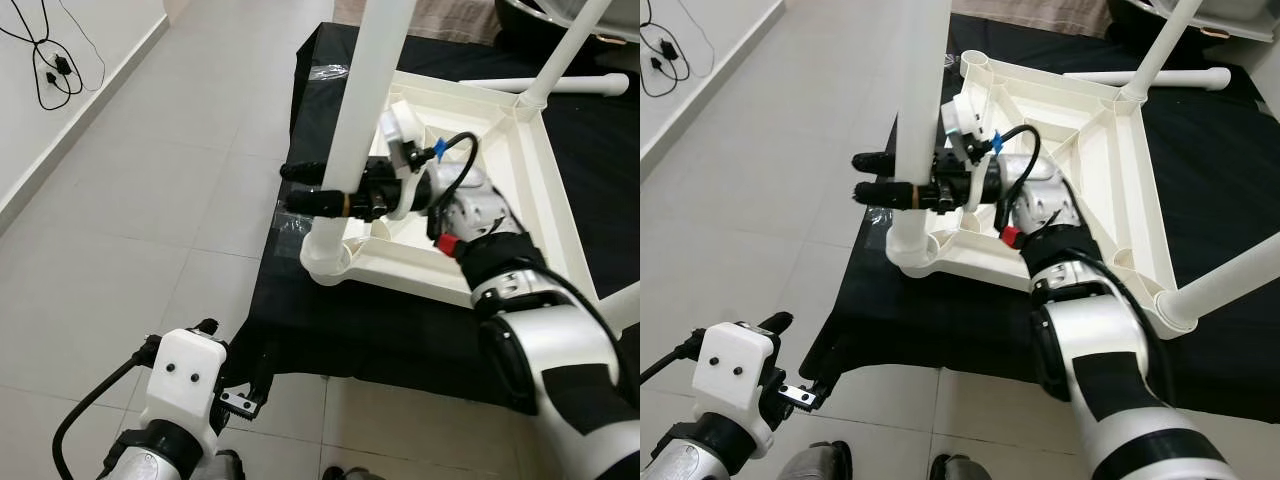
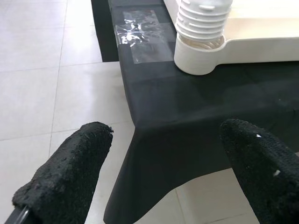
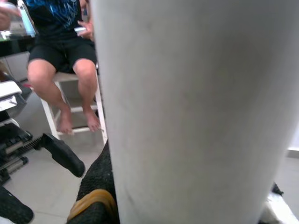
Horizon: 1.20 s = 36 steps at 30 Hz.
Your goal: Building children table
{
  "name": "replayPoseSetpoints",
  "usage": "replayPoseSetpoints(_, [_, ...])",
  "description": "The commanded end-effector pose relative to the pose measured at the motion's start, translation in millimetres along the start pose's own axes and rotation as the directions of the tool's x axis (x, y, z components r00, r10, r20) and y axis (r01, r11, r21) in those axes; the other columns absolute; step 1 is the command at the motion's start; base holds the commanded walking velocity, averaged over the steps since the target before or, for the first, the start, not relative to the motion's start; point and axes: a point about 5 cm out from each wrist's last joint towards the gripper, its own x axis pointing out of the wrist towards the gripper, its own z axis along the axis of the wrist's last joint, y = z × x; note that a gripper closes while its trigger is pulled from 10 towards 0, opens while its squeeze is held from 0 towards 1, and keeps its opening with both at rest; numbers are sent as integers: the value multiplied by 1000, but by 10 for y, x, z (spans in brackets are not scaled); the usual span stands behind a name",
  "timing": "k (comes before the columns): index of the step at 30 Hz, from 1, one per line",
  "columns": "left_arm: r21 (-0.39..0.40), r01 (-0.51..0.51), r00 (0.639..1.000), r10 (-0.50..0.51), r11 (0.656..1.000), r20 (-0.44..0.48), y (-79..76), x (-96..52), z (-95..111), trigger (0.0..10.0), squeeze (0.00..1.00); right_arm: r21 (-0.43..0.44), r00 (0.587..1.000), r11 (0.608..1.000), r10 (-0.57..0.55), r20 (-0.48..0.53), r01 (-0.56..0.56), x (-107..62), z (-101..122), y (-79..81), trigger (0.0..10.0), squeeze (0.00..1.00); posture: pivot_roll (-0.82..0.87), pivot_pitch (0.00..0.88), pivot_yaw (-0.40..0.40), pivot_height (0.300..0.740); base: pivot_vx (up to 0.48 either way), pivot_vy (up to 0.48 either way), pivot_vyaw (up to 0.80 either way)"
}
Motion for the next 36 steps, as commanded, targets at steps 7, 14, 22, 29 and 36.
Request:
replayPoseSetpoints(7, [-9, 3, 999, -3, 1000, -37, -26, -8, -74, 10000, 0, -49, 997, 997, -59, -41, 57, -116, 52, -40, 10000, 0, 183, 223, -133, 740, 0, 0, 0])
replayPoseSetpoints(14, [-12, 5, 999, -5, 1000, -37, -30, 2, -76, 10000, 0, -45, 998, 999, -20, -66, 17, -87, -54, 11, 10000, 0, 183, 224, -132, 740, 0, 0, 0])
replayPoseSetpoints(22, [-8, -5, 999, 4, 1000, -38, -10, -5, -80, 10000, 0, -25, 998, 1000, 18, -62, -19, -36, -106, 38, 10000, 0, 183, 229, -133, 740, 0, 0, 0])
replayPoseSetpoints(29, [-6, -6, 999, 6, 1000, -37, -8, -7, -75, 10000, 0, -16, 996, 999, 41, -76, -42, -22, -151, 63, 10000, 0, 185, 230, -134, 740, 0, 0, 0])
replayPoseSetpoints(36, [0, -13, 999, 13, 1000, -35, 6, -1, -74, 10000, 0, 15, 994, 999, 45, -99, -44, -60, -225, 89, 10000, 0, 186, 232, -135, 740, 0, 0, 0])
